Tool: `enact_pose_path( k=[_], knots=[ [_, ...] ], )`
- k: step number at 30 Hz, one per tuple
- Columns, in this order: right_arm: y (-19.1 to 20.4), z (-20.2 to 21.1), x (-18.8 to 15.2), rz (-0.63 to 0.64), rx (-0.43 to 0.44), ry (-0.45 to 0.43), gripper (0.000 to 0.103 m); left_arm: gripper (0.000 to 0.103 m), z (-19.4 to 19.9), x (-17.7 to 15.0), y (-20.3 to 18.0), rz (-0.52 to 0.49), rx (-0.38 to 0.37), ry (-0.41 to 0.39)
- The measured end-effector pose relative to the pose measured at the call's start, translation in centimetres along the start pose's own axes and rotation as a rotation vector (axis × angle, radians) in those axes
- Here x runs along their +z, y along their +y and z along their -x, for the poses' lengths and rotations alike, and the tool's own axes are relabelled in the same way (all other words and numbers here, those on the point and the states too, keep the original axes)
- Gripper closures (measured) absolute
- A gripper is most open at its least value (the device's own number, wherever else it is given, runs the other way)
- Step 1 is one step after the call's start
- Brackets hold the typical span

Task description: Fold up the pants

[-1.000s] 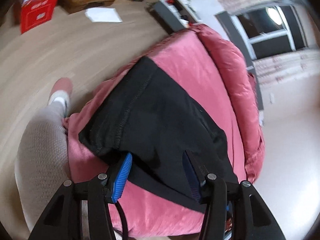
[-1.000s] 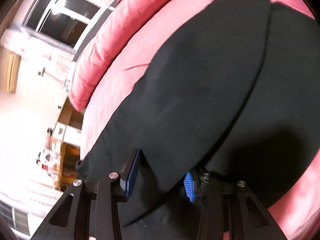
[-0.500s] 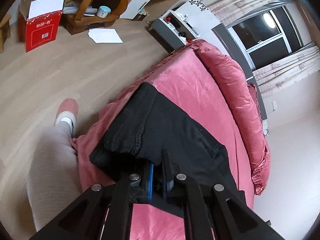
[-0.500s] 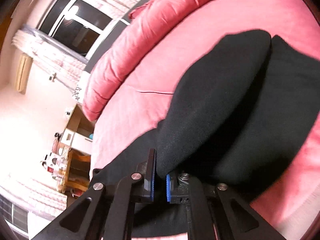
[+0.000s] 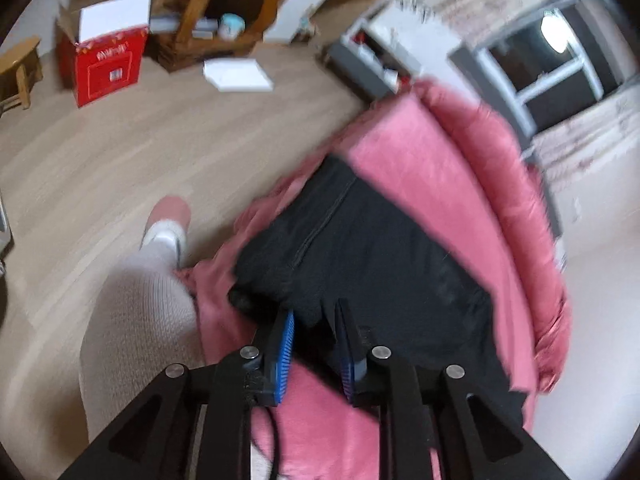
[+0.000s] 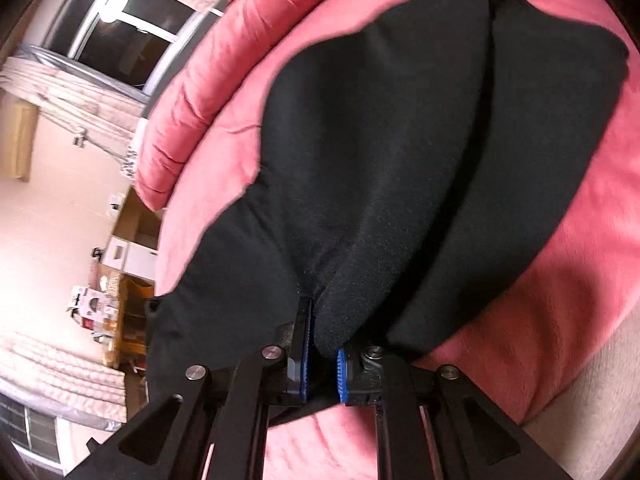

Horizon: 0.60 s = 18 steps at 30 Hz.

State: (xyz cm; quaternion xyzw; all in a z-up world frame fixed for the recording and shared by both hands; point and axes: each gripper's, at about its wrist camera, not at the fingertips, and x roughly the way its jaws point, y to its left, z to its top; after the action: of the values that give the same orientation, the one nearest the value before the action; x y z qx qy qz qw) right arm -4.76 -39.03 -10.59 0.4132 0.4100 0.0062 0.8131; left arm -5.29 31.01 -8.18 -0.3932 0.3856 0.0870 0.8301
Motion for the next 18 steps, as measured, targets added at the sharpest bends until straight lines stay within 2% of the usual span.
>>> enact_pose_path(
  k=[1,3,5,6,11,12,17,18],
  knots=[
    [0.0,0.7,0.2,0.012,0.01,-0.013,0.085,0.083,1.2,0.0,-0.2,0.002,-0.009,-0.06],
    [-0.3,1.9,1.4,0.037,0.001,-0.063,0.082,0.081,3.8,0.2,-1.1,-0.005,-0.02,-0.196],
    [-0.8,2.7,3.0,0.041,0.003,-0.104,0.081,0.079,4.9,0.4,-1.8,-0.015,-0.042,-0.249],
    [-1.2,3.0,3.7,0.043,-0.009,-0.121,0.08,0.077,5.0,0.4,-2.5,-0.027,-0.055,-0.251],
    [-2.9,3.2,9.3,-0.002,-0.036,-0.21,0.08,0.077,1.4,-0.2,-6.2,-0.13,-0.071,-0.112],
    [-3.6,3.3,10.4,-0.026,-0.032,-0.224,0.08,0.077,0.0,-0.6,-7.7,-0.176,-0.075,-0.061],
    [-6.8,3.7,14.9,-0.133,-0.077,-0.294,0.08,0.077,-4.3,-3.7,-14.1,-0.426,-0.07,0.041],
    [-7.2,4.1,15.4,-0.147,-0.073,-0.301,0.09,0.077,-5.4,-4.4,-15.6,-0.482,-0.069,0.067]
  ],
)
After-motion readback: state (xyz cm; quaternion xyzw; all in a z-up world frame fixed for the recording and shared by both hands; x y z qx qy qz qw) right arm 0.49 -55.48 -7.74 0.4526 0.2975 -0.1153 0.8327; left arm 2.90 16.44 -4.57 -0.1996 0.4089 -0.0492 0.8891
